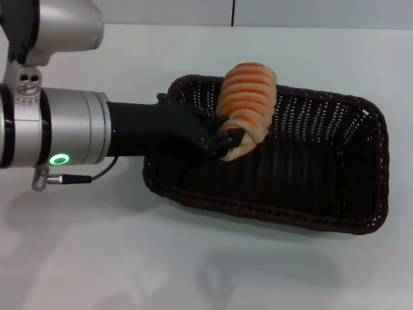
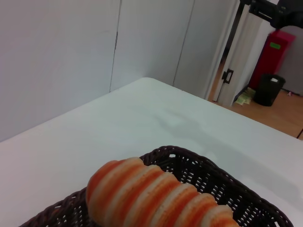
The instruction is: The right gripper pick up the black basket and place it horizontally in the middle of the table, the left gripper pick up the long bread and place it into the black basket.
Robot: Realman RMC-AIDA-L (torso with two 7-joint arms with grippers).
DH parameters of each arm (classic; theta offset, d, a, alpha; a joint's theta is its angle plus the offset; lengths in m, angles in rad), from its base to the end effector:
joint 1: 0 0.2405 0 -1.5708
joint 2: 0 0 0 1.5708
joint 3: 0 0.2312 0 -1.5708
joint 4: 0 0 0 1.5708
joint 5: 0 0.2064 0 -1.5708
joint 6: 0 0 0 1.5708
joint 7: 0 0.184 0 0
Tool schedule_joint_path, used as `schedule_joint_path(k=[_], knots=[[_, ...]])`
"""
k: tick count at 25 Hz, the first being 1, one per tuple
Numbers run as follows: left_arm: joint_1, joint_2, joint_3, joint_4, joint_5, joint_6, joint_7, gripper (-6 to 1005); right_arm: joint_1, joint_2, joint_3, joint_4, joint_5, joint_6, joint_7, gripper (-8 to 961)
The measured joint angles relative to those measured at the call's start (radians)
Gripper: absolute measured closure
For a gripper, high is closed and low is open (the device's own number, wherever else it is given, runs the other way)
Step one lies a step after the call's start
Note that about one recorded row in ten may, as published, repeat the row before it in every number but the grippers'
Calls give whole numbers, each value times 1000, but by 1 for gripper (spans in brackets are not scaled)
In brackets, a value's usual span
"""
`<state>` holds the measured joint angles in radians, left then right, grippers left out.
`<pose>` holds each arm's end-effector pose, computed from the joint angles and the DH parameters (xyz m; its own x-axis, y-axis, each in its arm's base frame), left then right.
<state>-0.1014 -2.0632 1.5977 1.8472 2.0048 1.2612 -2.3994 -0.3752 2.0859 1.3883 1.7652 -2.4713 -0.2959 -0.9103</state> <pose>-0.0967 0.2795 -0.0150 0.8573 0.3951 0.3301 0.4805 -0.8442 -0.2375 0.2130 0.3106 0.1539 0.9582 0.0518 -0.2815 -0.2860 0.2092 -0.9351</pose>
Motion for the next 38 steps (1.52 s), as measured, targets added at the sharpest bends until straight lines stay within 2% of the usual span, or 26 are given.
schedule_joint_path(k=[10, 20, 21, 26, 31, 32, 37, 38], knots=[[-74, 2, -30, -98, -11, 19, -9, 774, -25, 2, -20, 21, -10, 0, -1, 369], [-62, 2, -71, -109, -116, 26, 51, 761, -29, 1, -31, 24, -12, 0, -1, 370], [-62, 2, -77, -107, -122, 25, 52, 554, -31, 1, -34, 26, -12, 0, -1, 370], [-65, 2, -85, -98, -120, 22, 53, 311, -42, 0, -35, 34, -12, 0, -1, 370], [-61, 1, -163, -67, -111, 13, 58, 181, -46, 0, -36, 50, -10, 6, -1, 369], [-57, 1, -203, -57, -110, 8, 61, 155, -46, 0, -36, 50, -10, 6, -1, 369], [-57, 1, -203, -57, -110, 8, 61, 158, -48, 1, -25, 81, 25, 23, 11, 369], [-46, 0, -267, -42, -111, -5, 73, 159, -47, 0, -23, 84, 40, 24, 12, 369]])
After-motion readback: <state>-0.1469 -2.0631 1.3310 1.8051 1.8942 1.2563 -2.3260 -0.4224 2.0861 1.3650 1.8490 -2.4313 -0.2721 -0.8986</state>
